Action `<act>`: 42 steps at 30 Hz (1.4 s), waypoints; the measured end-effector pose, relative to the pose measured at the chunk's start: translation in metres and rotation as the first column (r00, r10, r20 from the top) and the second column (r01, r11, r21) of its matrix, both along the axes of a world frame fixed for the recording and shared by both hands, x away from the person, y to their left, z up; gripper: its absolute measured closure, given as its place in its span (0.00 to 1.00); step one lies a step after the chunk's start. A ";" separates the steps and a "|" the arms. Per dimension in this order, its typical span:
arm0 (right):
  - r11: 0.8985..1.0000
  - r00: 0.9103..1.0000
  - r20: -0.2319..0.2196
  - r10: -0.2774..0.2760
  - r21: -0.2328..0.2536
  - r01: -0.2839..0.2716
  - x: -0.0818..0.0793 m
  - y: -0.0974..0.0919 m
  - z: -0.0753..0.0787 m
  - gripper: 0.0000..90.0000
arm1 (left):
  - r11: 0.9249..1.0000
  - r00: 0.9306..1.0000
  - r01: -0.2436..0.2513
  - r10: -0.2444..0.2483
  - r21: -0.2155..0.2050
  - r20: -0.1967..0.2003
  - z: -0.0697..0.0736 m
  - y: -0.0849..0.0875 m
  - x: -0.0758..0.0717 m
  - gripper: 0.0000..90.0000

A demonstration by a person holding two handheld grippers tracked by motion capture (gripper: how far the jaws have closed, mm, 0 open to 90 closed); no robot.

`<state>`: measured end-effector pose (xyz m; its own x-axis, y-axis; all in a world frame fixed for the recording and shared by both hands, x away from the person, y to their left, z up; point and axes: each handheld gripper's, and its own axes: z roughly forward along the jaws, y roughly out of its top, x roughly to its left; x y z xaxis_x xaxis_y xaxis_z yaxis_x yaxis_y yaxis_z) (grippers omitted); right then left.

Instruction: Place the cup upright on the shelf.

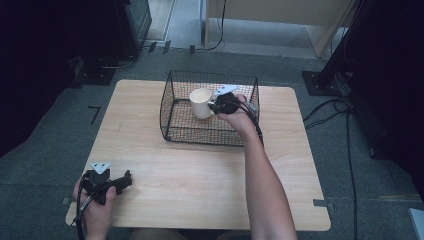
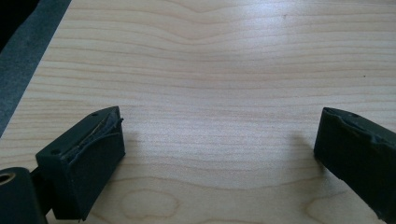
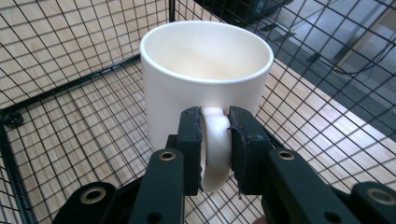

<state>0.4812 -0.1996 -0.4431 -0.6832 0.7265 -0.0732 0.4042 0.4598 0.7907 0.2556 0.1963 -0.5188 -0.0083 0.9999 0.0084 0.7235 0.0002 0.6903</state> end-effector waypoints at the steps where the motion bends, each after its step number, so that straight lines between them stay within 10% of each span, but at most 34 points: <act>1: 1.000 1.000 0.002 0.000 0.005 0.000 0.000 -0.001 0.000 0.83 | 1.000 1.000 0.000 0.000 0.000 0.000 0.000 0.000 0.000 0.02; 11: 0.996 0.999 0.033 -0.005 0.085 0.002 -0.002 -0.002 0.005 0.71 | 1.000 1.000 0.000 0.000 0.000 0.000 0.000 0.000 0.000 0.02; 22: 0.983 0.989 0.097 -0.114 0.155 0.099 -0.007 -0.005 0.028 0.37 | 1.000 1.000 0.000 0.000 0.000 0.000 0.000 0.000 0.000 0.02; 29: 0.969 0.986 0.062 -0.157 0.200 0.142 -0.016 -0.008 0.040 0.17 | 1.000 1.000 0.000 0.000 0.000 0.000 0.000 0.000 0.000 0.02; 39: 0.975 0.995 0.056 -0.077 0.214 0.063 -0.049 -0.015 0.062 0.02 | 1.000 1.000 0.000 0.000 0.000 0.000 0.000 0.000 0.000 0.02; 42: 0.987 0.992 0.067 -0.104 0.126 0.095 -0.068 -0.020 0.064 0.00 | 1.000 1.000 0.001 -0.001 0.000 0.000 0.000 0.000 0.000 0.02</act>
